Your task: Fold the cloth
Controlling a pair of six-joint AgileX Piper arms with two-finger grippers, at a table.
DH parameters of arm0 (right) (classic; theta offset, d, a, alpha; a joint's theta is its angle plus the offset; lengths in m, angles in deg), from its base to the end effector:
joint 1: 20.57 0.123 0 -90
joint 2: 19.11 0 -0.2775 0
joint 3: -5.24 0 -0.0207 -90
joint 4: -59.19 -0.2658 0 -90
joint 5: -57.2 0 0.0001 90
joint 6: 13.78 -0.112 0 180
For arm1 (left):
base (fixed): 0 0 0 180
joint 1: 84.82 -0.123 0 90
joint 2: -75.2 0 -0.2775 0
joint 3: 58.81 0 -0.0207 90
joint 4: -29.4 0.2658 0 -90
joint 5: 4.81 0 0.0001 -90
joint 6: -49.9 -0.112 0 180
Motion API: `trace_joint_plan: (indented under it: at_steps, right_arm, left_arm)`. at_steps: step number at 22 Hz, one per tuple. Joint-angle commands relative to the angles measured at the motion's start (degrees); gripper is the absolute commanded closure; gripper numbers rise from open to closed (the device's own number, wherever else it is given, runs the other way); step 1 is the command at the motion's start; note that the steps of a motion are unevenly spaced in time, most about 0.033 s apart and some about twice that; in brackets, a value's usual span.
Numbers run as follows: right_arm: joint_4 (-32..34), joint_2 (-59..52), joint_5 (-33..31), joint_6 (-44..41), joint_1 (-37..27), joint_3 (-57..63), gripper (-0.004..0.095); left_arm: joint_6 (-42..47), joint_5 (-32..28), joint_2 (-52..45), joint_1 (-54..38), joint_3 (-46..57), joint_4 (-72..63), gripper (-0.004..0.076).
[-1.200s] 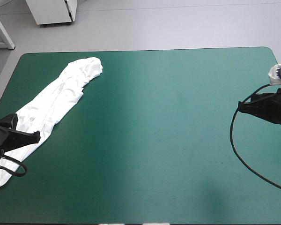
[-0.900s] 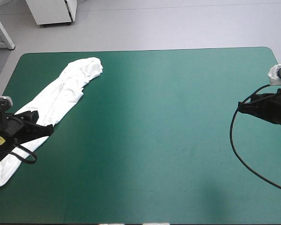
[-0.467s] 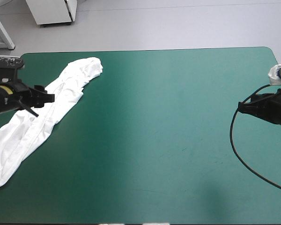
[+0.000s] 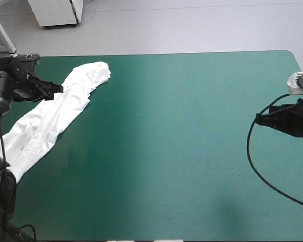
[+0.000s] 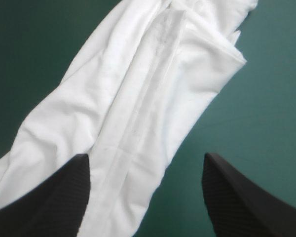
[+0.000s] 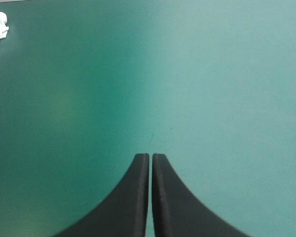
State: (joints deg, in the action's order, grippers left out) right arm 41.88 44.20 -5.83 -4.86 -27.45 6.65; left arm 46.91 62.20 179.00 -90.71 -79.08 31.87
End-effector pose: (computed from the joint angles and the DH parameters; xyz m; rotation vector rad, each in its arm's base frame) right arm 0.1956 0.0063 0.4386 -0.0336 2.1926 0.2204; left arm 0.3805 0.0437 0.3455 -0.0581 2.6295 0.1114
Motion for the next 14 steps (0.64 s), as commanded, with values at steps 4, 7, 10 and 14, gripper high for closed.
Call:
trace_joint_plan:
  at_steps: [4,7,10,14]
  right_arm:
    - [-1.2,-0.4,3.0,0.5,-0.3,-1.8,0.0925]
    - [-1.2,-0.4,2.9,0.5,-0.3,-1.8,0.0925]
    - [-1.2,-0.4,2.0,0.7,-0.3,-1.8,0.0925]
    - [-1.0,-0.4,1.1,0.7,-0.3,-1.8,0.0925]
  left_arm:
    - [-0.4,-6.8,6.6,0.0,-2.0,-0.2,0.0254]
    - [-0.4,-6.6,10.6,0.0,-2.0,1.8,0.0254]
    - [-0.4,-7.9,15.8,0.0,-2.0,1.3,0.0254]
    - [-0.4,-9.4,20.1,0.0,-2.0,2.6,0.0255]
